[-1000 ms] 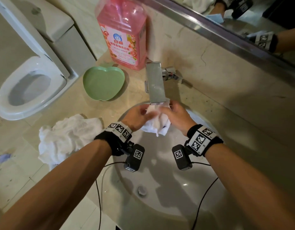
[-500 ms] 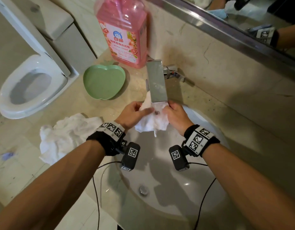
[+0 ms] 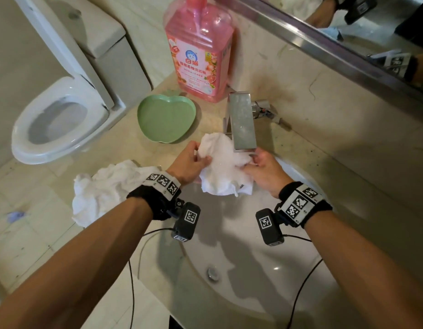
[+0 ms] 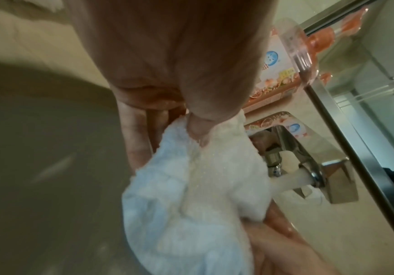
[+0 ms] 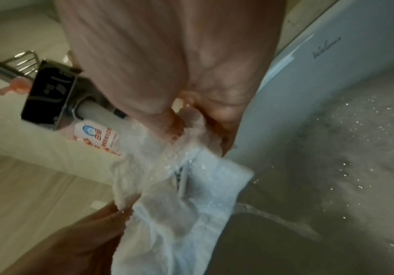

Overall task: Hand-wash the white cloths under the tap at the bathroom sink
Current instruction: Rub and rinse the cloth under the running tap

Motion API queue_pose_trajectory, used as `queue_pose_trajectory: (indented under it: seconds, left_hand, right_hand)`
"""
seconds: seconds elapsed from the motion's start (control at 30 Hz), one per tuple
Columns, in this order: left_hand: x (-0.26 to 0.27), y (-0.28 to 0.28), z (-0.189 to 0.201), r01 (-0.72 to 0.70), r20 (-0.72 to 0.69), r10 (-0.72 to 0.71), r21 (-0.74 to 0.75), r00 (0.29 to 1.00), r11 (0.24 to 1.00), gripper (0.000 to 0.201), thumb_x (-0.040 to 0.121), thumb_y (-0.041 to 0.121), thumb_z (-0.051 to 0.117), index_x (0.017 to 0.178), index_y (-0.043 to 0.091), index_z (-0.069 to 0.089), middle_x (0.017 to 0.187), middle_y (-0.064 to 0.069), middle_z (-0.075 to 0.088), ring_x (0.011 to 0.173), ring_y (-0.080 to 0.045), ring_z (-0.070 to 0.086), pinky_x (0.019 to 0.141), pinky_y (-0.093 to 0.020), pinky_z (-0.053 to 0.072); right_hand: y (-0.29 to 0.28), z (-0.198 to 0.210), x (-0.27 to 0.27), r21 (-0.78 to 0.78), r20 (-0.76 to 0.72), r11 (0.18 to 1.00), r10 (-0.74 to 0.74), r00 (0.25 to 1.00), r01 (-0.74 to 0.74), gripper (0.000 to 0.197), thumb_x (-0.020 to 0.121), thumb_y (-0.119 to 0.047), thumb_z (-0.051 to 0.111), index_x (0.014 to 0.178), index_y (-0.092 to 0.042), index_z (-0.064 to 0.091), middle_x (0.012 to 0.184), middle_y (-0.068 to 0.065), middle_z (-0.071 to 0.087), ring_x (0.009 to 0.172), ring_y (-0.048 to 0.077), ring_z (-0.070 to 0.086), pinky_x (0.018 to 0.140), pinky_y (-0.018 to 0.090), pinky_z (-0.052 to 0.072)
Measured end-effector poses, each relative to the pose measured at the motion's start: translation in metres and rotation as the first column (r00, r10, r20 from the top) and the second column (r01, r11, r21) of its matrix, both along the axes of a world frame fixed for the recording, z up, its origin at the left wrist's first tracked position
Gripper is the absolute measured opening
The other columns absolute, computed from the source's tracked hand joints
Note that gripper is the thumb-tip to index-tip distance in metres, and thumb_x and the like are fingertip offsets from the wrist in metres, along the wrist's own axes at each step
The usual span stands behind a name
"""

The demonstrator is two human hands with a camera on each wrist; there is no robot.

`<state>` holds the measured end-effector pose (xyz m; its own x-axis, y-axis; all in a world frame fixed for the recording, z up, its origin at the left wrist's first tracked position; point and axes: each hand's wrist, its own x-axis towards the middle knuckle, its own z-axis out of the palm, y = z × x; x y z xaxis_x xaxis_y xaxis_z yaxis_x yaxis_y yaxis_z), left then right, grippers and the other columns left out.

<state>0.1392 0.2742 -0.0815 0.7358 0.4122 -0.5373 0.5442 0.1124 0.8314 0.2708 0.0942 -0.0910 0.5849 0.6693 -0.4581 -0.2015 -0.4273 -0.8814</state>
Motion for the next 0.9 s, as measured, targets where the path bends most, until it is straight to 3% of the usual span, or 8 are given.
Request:
queue_pose_trajectory:
  seconds: [0.1,0.2,0.37,0.43,0.57,0.73,0.8,0.9]
  left_hand:
    - [0.006,-0.002,0.005,0.013,0.061,-0.005,-0.129,0.998,0.992,0.028,0.096,0.0,0.054,0.105,0.027,0.051,0.105,-0.004,0.068,0.087,-0.021,0.07,0.06,-0.04,0.06]
    - [0.012,-0.007,0.009,0.067,0.115,-0.048,-0.168,0.992,0.983,0.028,0.094,-0.01,0.049,0.098,0.017,0.055,0.098,-0.002,0.066,0.085,-0.019,0.066,0.069,-0.038,0.059]
    - [0.028,-0.018,0.012,0.023,0.014,-0.02,-0.28,1.0,0.96,0.015,0.086,0.007,0.052,0.094,0.006,0.065,0.094,-0.008,0.066,0.089,-0.021,0.063,0.081,-0.03,0.056]
    - [0.036,-0.02,0.012,0.13,-0.011,-0.132,-0.132,0.991,0.983,0.005,0.088,0.012,0.063,0.086,0.012,0.068,0.09,-0.004,0.068,0.084,-0.017,0.063,0.078,-0.028,0.053]
    - [0.041,-0.016,0.014,0.36,-0.059,-0.357,0.248,0.932,0.899,0.029,0.07,-0.001,0.074,0.076,0.025,0.062,0.078,0.008,0.064,0.073,-0.008,0.058,0.06,-0.011,0.043]
    - [0.031,-0.017,0.014,0.263,0.086,-0.318,0.384,0.944,0.885,0.044,0.07,-0.007,0.068,0.069,0.034,0.053,0.066,0.018,0.055,0.057,0.008,0.052,0.052,-0.005,0.037]
    - [0.027,-0.016,0.015,0.296,0.098,-0.366,0.416,0.925,0.86,0.046,0.071,-0.005,0.07,0.078,0.036,0.05,0.077,0.016,0.055,0.065,0.008,0.052,0.057,-0.006,0.037]
    - [0.022,-0.006,0.018,0.468,-0.038,-0.496,0.401,0.867,0.787,0.053,0.072,0.01,0.078,0.101,0.035,0.042,0.102,0.013,0.055,0.092,-0.007,0.056,0.071,-0.01,0.039]
  right_hand:
    - [-0.006,0.004,0.006,-0.001,-0.002,0.998,-0.056,0.998,0.056,0.034,0.09,0.006,0.062,0.104,-0.024,0.071,0.11,0.003,0.074,0.108,0.024,0.069,0.098,0.047,0.054]
    - [-0.015,0.006,0.014,-0.024,0.012,0.993,-0.119,0.993,0.119,0.035,0.089,0.01,0.057,0.097,-0.02,0.075,0.105,0.002,0.075,0.106,0.027,0.067,0.099,0.049,0.053]
    - [-0.023,0.009,0.022,0.011,0.063,0.988,-0.152,0.986,0.151,0.041,0.084,0.01,0.055,0.071,-0.024,0.075,0.081,-0.004,0.075,0.08,0.016,0.069,0.068,0.032,0.055]
    - [-0.025,0.007,0.026,-0.006,0.048,0.986,-0.165,0.985,0.166,0.041,0.082,0.007,0.052,0.067,-0.024,0.075,0.084,-0.003,0.076,0.088,0.02,0.069,0.065,0.029,0.056]
    - [-0.027,0.004,0.031,-0.105,-0.052,0.985,-0.142,0.989,0.136,0.008,0.074,-0.02,0.068,0.082,-0.02,0.07,0.094,0.006,0.072,0.094,0.028,0.065,0.08,0.039,0.053]
    - [-0.019,-0.003,0.019,-0.223,0.125,0.952,0.241,0.963,-0.209,0.053,0.075,-0.016,0.079,0.121,-0.027,0.054,0.11,-0.005,0.067,0.099,0.014,0.066,0.076,0.023,0.053]
    - [-0.009,-0.004,0.013,-0.323,0.245,0.897,0.387,0.889,-0.301,0.039,0.08,-0.018,0.07,0.118,-0.019,0.062,0.103,-0.001,0.07,0.092,0.019,0.067,0.07,0.023,0.053]
    - [0.001,0.0,0.009,-0.403,0.368,0.862,0.461,0.807,-0.309,0.039,0.087,-0.019,0.059,0.126,-0.014,0.061,0.11,0.003,0.065,0.1,0.022,0.063,0.081,0.024,0.047]
